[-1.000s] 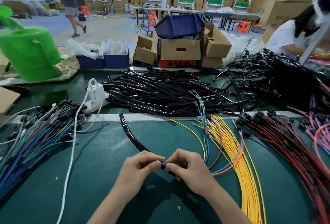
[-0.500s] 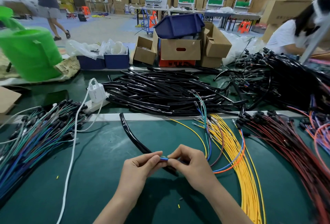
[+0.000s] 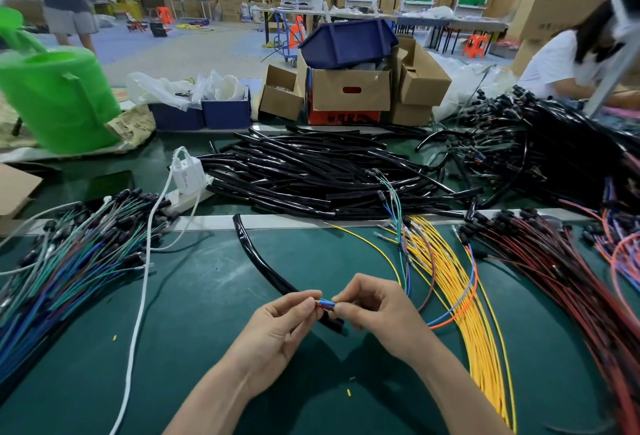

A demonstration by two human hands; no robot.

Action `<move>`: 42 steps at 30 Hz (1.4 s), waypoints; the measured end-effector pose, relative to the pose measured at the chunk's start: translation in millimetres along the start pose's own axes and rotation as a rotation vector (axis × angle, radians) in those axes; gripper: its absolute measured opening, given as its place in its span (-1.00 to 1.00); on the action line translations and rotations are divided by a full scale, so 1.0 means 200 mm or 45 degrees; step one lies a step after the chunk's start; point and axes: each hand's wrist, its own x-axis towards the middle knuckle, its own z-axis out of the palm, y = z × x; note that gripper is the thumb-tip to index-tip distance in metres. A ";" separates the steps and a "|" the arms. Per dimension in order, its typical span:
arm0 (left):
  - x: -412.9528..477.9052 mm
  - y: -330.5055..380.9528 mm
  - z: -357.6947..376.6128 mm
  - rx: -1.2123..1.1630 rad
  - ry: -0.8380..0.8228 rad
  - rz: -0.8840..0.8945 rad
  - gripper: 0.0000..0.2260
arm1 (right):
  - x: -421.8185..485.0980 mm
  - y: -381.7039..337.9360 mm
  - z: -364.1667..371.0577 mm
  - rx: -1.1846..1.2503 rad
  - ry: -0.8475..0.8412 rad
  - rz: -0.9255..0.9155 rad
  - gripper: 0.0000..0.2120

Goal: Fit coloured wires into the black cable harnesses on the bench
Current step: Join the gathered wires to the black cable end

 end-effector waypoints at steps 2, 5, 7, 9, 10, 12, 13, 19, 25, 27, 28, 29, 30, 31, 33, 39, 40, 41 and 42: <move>0.00 0.01 0.01 0.065 -0.021 0.019 -0.87 | 0.00 0.00 -0.01 -0.003 -0.014 0.003 -0.91; 0.00 0.02 0.01 0.337 -0.071 0.178 -0.82 | 0.01 0.00 -0.03 -0.018 0.000 -0.007 -0.90; 0.02 0.04 0.00 0.843 -0.078 0.495 -0.75 | 0.01 0.00 -0.05 0.020 0.049 -0.001 -0.89; 0.06 0.05 -0.02 1.480 -0.155 0.850 -0.67 | 0.02 -0.01 -0.07 0.059 0.079 0.014 -0.86; 0.08 0.04 -0.03 1.746 -0.257 0.936 -0.67 | 0.02 -0.01 -0.07 0.074 0.086 0.016 -0.84; 0.10 0.01 -0.05 2.084 -0.423 0.962 -0.74 | 0.02 -0.01 -0.07 0.094 0.099 0.015 -0.82; 0.11 0.00 -0.05 2.170 -0.439 1.033 -0.79 | 0.02 -0.01 -0.07 0.097 0.112 0.017 -0.83; 0.10 0.05 -0.04 2.219 -0.196 1.370 -0.76 | 0.02 0.01 -0.06 0.014 0.209 0.038 -0.81; 0.07 0.03 -0.05 2.197 -0.106 1.355 -0.81 | 0.02 0.01 -0.04 -0.112 0.270 0.047 -0.79; 0.08 0.03 -0.05 2.242 -0.083 1.435 -0.81 | 0.02 0.01 -0.04 -0.121 0.254 0.043 -0.80; 0.09 0.03 -0.06 2.248 -0.072 1.465 -0.78 | 0.01 0.01 -0.04 -0.123 0.242 0.043 -0.81; 0.09 0.03 -0.06 2.245 -0.072 1.485 -0.75 | 0.02 0.01 -0.04 -0.127 0.233 0.044 -0.82; 0.09 0.02 -0.06 2.246 -0.085 1.495 -0.72 | 0.02 0.02 -0.04 -0.135 0.225 0.045 -0.82; 0.09 0.02 -0.07 2.253 -0.105 1.504 -0.69 | 0.02 0.02 -0.03 -0.144 0.219 0.045 -0.82; 0.09 0.02 -0.07 2.281 -0.142 1.520 -0.67 | 0.02 0.02 -0.03 -0.153 0.207 0.046 -0.81; 0.07 0.03 -0.06 2.292 -0.136 1.515 -0.70 | 0.01 0.03 -0.02 -0.213 0.212 0.023 -0.87; 0.07 0.03 -0.06 2.294 -0.129 1.525 -0.70 | 0.01 0.03 -0.01 -0.228 0.218 0.013 -0.88; 0.07 0.03 -0.06 2.294 -0.120 1.536 -0.71 | 0.01 0.03 -0.01 -0.254 0.227 -0.007 -0.89; 0.08 0.02 -0.06 2.291 -0.108 1.545 -0.71 | 0.01 0.03 0.00 -0.294 0.240 -0.036 -0.89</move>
